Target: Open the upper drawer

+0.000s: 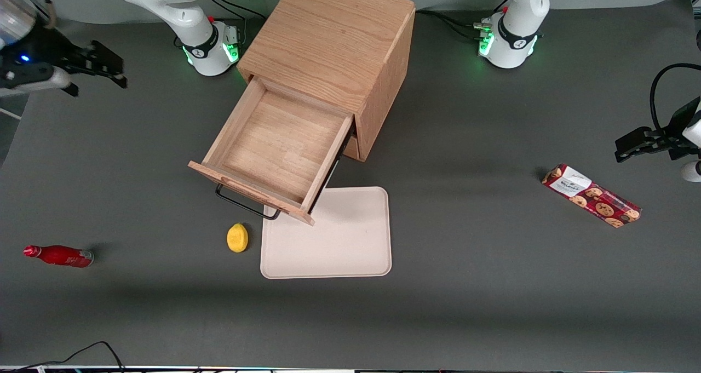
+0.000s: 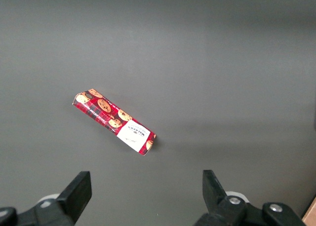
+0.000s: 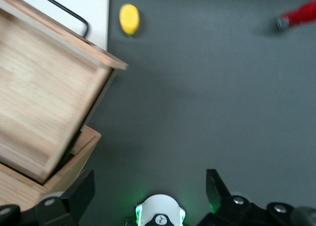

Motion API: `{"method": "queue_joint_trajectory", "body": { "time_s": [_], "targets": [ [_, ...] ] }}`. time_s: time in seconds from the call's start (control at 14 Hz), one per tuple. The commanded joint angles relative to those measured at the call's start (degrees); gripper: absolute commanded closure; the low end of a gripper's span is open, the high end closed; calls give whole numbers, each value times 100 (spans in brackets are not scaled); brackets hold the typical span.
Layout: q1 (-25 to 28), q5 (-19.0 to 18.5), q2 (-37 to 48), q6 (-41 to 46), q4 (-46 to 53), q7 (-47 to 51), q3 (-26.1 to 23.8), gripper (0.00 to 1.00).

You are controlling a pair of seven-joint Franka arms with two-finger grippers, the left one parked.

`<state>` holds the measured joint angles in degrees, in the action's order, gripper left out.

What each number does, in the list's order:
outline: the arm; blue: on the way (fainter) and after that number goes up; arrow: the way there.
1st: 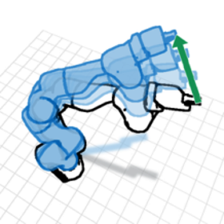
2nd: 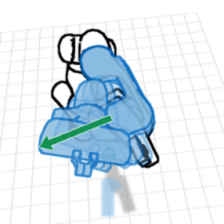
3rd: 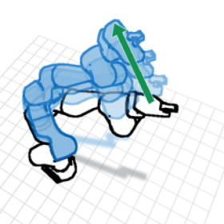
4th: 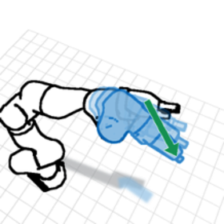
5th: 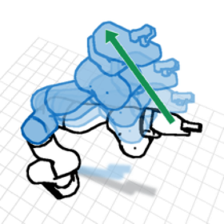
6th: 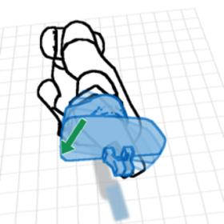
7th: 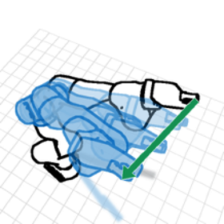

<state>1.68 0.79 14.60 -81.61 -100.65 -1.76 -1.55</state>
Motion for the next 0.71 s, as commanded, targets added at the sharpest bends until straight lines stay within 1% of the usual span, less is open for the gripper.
{"method": "queue_joint_trajectory", "body": {
  "time_s": [0.0, 0.14, 0.36, 0.5, 0.64],
  "targets": [
    [52, -150, -61, -233, -193, 79, 41, 0],
    [60, -167, -360, -207, 245, 131, 41, 0],
    [61, -185, -326, -136, 335, 666, 6, 0],
    [61, -202, -440, -110, 615, 747, 15, 0],
    [52, -115, -720, -40, 940, 730, 137, 0]
  ]
}}
